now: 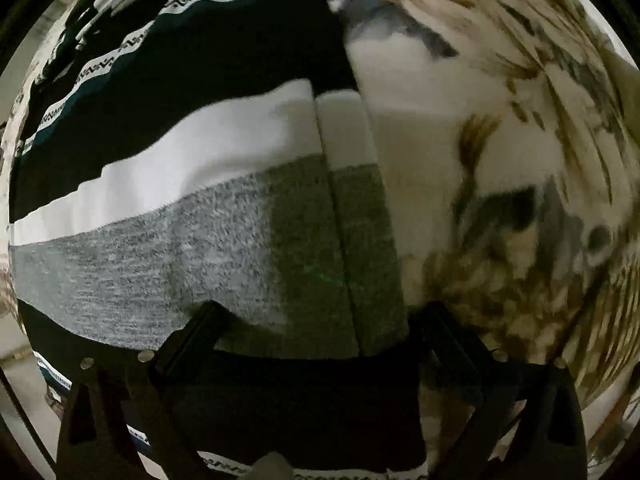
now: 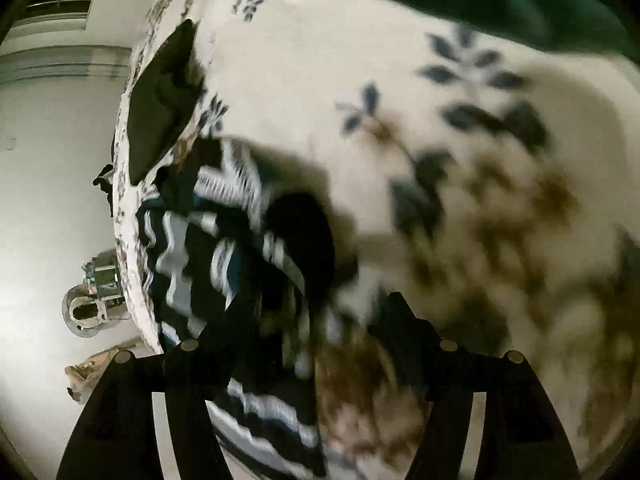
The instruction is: Fold small clothes
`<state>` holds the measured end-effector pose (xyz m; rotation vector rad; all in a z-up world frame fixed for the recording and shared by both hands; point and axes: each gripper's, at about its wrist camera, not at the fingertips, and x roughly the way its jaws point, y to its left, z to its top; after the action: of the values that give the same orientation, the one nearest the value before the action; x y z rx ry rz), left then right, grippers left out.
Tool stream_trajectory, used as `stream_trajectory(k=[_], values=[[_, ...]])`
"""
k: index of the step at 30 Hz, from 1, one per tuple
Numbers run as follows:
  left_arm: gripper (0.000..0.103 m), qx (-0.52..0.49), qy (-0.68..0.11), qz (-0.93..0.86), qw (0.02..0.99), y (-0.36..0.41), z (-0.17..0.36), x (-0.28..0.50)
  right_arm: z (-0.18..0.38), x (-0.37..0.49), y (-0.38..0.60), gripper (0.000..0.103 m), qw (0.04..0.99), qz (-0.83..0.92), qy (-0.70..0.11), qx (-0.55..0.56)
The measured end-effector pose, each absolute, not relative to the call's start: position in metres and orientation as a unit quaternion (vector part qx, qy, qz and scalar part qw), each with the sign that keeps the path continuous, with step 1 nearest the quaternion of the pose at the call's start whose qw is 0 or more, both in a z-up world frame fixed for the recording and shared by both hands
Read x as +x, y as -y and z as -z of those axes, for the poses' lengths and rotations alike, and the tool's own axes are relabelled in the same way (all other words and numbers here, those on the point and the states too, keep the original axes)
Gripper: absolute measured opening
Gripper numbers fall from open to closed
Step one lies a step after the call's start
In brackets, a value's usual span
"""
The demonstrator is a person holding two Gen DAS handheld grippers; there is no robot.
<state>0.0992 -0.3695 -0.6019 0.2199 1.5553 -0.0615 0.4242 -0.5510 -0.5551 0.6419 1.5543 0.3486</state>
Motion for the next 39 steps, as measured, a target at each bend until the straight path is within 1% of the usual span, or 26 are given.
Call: stream_trajectory(k=[2, 3, 5, 6, 7, 8, 9, 10, 13, 19, 21, 23, 27, 30, 35, 39], values=[[0.102, 0.094, -0.693, 0.022, 0.714, 0.367, 0.600, 0.099, 0.571, 0.443, 0.540, 0.070, 0.646, -0.161, -0.690, 0.284], [0.100, 0.100, -0.689, 0.021, 0.717, 0.367, 0.600, 0.097, 0.575, 0.448, 0.536, 0.070, 0.645, -0.162, -0.691, 0.285], [0.093, 0.114, -0.680, 0.021, 0.724, 0.372, 0.601, 0.093, 0.581, 0.457, 0.528, 0.070, 0.648, -0.164, -0.685, 0.290], [0.079, 0.116, -0.675, 0.024, 0.728, 0.375, 0.601, 0.090, 0.580, 0.459, 0.523, 0.065, 0.655, -0.165, -0.681, 0.284], [0.055, 0.116, -0.669, 0.030, 0.733, 0.377, 0.597, 0.087, 0.579, 0.461, 0.518, 0.053, 0.660, -0.162, -0.681, 0.274], [0.042, 0.121, -0.659, 0.036, 0.741, 0.377, 0.588, 0.079, 0.578, 0.461, 0.514, 0.014, 0.661, -0.159, -0.683, 0.267], [0.019, 0.130, -0.649, 0.036, 0.749, 0.377, 0.580, 0.075, 0.576, 0.461, 0.510, 0.011, 0.665, -0.153, -0.683, 0.262], [0.010, 0.122, -0.644, 0.040, 0.754, 0.372, 0.572, 0.072, 0.571, 0.461, 0.506, 0.011, 0.671, -0.151, -0.679, 0.255], [0.006, 0.052, -0.651, 0.052, 0.756, 0.343, 0.551, 0.069, 0.548, 0.461, 0.496, 0.010, 0.686, -0.141, -0.676, 0.232], [0.006, -0.037, -0.626, 0.028, 0.779, 0.250, 0.489, 0.065, 0.491, 0.466, 0.473, 0.010, 0.702, -0.147, -0.664, 0.214], [0.006, -0.065, -0.615, 0.010, 0.785, 0.216, 0.467, 0.064, 0.470, 0.469, 0.458, 0.010, 0.700, -0.159, -0.658, 0.228], [0.006, -0.098, -0.612, -0.007, 0.785, 0.181, 0.455, 0.068, 0.456, 0.470, 0.444, 0.010, 0.695, -0.165, -0.659, 0.235], [0.006, -0.190, -0.610, -0.044, 0.768, 0.101, 0.458, 0.074, 0.435, 0.478, 0.373, 0.010, 0.692, -0.180, -0.664, 0.219], [0.006, -0.231, -0.601, -0.067, 0.762, 0.049, 0.470, 0.072, 0.432, 0.488, 0.297, 0.010, 0.694, -0.179, -0.673, 0.184], [0.006, -0.306, -0.600, -0.076, 0.735, -0.029, 0.503, 0.067, 0.458, 0.506, 0.167, 0.009, 0.699, -0.136, -0.688, 0.141], [0.006, -0.334, -0.607, -0.061, 0.718, -0.067, 0.523, 0.065, 0.482, 0.516, 0.085, 0.009, 0.702, -0.116, -0.694, 0.110]])
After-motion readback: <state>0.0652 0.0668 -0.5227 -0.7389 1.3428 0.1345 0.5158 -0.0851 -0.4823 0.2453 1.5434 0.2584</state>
